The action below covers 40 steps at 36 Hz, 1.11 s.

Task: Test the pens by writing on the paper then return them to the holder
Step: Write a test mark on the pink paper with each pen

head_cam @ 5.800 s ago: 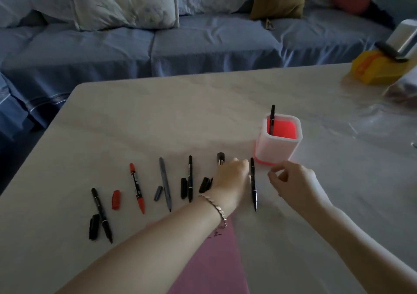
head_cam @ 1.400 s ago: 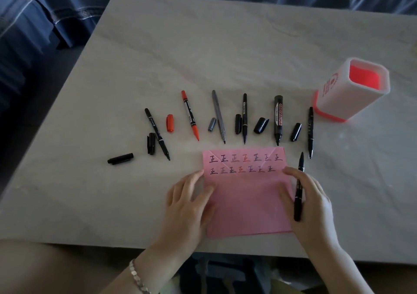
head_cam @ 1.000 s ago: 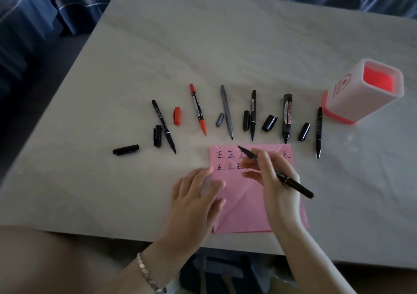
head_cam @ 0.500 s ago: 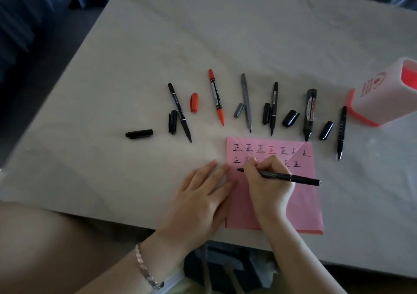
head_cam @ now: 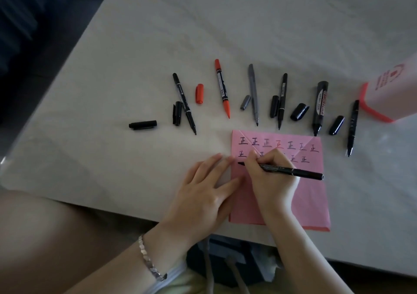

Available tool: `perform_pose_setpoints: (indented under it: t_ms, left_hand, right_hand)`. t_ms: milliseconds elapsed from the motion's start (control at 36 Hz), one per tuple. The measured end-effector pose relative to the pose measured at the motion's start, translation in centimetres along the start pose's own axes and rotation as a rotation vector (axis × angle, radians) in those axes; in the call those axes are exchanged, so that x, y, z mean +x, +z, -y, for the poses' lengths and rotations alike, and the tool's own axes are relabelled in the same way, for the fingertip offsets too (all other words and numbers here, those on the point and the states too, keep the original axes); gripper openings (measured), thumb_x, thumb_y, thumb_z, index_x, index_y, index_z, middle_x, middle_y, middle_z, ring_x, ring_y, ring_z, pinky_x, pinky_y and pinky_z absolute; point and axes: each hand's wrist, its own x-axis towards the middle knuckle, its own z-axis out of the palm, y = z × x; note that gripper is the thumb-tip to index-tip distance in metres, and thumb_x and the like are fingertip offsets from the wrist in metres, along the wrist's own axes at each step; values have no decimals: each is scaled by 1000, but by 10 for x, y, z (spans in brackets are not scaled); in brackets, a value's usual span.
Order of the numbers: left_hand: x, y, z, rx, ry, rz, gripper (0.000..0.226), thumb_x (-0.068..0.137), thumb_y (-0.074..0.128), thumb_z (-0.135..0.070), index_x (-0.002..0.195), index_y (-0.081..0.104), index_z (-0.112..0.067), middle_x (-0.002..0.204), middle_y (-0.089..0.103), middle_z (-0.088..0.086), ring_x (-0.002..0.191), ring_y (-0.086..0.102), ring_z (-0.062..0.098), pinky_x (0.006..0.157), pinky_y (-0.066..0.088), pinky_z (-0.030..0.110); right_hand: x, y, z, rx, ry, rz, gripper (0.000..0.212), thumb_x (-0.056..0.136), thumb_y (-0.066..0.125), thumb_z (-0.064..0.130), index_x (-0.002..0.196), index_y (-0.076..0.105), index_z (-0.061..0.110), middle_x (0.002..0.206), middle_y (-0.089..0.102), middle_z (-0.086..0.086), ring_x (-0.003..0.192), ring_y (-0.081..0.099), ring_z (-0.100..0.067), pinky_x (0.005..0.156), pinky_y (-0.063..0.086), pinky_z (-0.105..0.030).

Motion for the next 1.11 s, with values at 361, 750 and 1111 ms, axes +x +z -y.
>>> perform_pose_setpoints:
  t_ms: [361,750,1111]
  left_hand:
    - [0,-1,1,10,8,-7,33,89,43,-37,115,62,-26,137,48,8,130,33,24,105,23,35]
    - [1,0,1,8,7,-8,33,89,43,-37,115,61,-26,137,48,9,130,33,24,105,22,34]
    - [0,-1,1,13,5,15,35,89,42,-38,118,60,-26,138,47,8,131,32,24,106,21,34]
  right_hand:
    - [0,1,1,1,21,-42,41,73,68,3,47,39,16,56,49,7,45,39,-2,47,31,-9]
    - [0,0,4,19,71,-41,42,71,67,1,45,38,16,42,45,12,42,38,-2,44,31,-9]
    - [0,0,1,11,39,-27,40,72,68,3,46,40,14,46,47,11,44,39,-3,46,31,-10]
